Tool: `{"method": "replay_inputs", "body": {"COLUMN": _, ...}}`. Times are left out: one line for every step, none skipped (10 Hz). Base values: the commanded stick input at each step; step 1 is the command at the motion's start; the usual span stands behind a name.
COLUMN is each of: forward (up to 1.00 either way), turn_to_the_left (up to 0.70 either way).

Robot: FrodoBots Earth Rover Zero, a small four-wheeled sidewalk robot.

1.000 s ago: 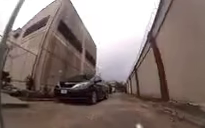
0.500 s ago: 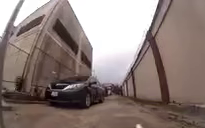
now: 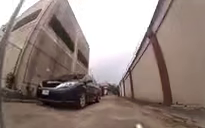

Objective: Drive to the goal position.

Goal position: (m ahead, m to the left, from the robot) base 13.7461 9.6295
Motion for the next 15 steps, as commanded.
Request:
{"method": "replay_inputs", "body": {"forward": 0.84, "turn_to_the_left": -0.32}}
{"method": "replay_inputs", "body": {"forward": 0.84, "turn_to_the_left": -0.33}}
{"method": "replay_inputs", "body": {"forward": 0.84, "turn_to_the_left": -0.33}}
{"method": "replay_inputs", "body": {"forward": 0.84, "turn_to_the_left": -0.11}}
{"method": "replay_inputs", "body": {"forward": 0.84, "turn_to_the_left": 0.03}}
{"method": "replay_inputs", "body": {"forward": 0.84, "turn_to_the_left": 0.03}}
{"method": "replay_inputs", "body": {"forward": 0.84, "turn_to_the_left": 0.03}}
{"method": "replay_inputs", "body": {"forward": 0.84, "turn_to_the_left": 0.03}}
{"method": "replay_inputs", "body": {"forward": 0.84, "turn_to_the_left": 0.03}}
{"method": "replay_inputs", "body": {"forward": 0.84, "turn_to_the_left": 0.03}}
{"method": "replay_inputs", "body": {"forward": 0.84, "turn_to_the_left": 0.03}}
{"method": "replay_inputs", "body": {"forward": 0.84, "turn_to_the_left": 0.01}}
{"method": "replay_inputs", "body": {"forward": 0.84, "turn_to_the_left": -0.21}}
{"method": "replay_inputs", "body": {"forward": 0.84, "turn_to_the_left": -0.25}}
{"method": "replay_inputs", "body": {"forward": 0.84, "turn_to_the_left": -0.08}}
